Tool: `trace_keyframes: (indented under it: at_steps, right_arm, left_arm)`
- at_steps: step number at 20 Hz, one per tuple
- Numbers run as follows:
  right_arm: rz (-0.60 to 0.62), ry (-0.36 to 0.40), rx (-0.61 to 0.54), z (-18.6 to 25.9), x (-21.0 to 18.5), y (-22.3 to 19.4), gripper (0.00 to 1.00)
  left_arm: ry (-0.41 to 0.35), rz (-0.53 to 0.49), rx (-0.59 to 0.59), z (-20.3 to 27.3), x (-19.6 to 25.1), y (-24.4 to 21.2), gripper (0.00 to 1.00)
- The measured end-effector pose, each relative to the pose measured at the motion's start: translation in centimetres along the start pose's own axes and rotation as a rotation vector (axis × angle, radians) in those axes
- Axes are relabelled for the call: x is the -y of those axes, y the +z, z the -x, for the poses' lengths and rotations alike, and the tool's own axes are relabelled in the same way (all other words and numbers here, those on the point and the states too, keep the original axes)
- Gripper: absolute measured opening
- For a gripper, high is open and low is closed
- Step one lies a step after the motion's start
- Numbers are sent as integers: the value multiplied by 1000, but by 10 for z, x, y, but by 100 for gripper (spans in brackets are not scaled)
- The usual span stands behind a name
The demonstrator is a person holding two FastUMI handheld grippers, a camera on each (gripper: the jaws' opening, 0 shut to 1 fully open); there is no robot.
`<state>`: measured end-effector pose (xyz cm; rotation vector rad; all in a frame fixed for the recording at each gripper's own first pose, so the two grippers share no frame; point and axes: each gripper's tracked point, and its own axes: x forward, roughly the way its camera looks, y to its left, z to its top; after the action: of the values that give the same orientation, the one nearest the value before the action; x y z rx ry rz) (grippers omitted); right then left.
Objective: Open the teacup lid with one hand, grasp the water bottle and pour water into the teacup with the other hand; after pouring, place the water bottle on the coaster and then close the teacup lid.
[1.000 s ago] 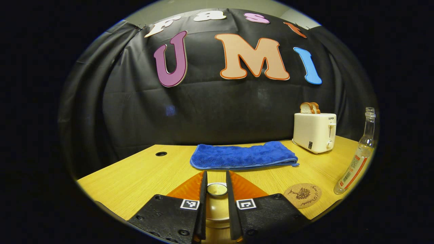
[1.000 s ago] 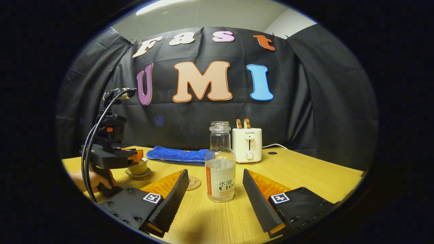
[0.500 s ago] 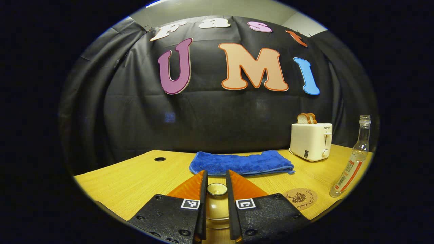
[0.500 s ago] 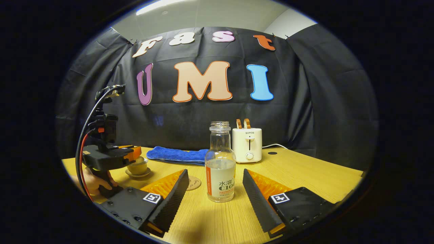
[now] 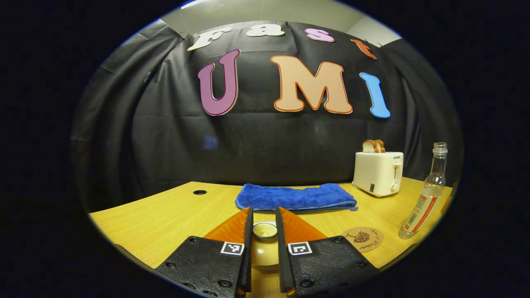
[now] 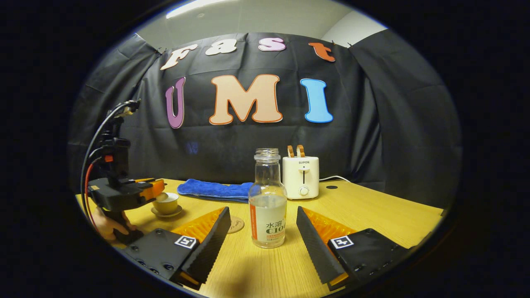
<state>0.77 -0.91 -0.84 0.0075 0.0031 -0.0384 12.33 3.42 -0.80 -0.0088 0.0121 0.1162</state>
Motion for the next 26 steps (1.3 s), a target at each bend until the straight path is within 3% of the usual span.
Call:
trace_keyframes:
  at_steps: [5, 12, 18, 20, 23, 26]
  right_arm:
    - [0, -17, -4, -6, 5, -3, 98]
    - [1, -42, -8, -63, 8, 1, 97]
    - [1, -32, -8, -94, 2, 1, 100]
    - [6, -43, -9, -95, 5, -1, 80]
    - [1, -21, -15, -93, 0, -1, 78]
    - [7, -68, -9, -91, 9, -1, 76]
  left_arm:
    - [-19, -2, 2, 34, -10, 2, 24]
    - [-33, -5, 14, 89, -43, 3, 24]
    - [-110, -6, 15, 106, -43, 3, 24]
    - [-117, -6, 18, 109, -46, 3, 24]
    - [-114, -7, 11, 109, -50, 1, 24]
    - [-127, -8, 12, 109, -51, 2, 24]
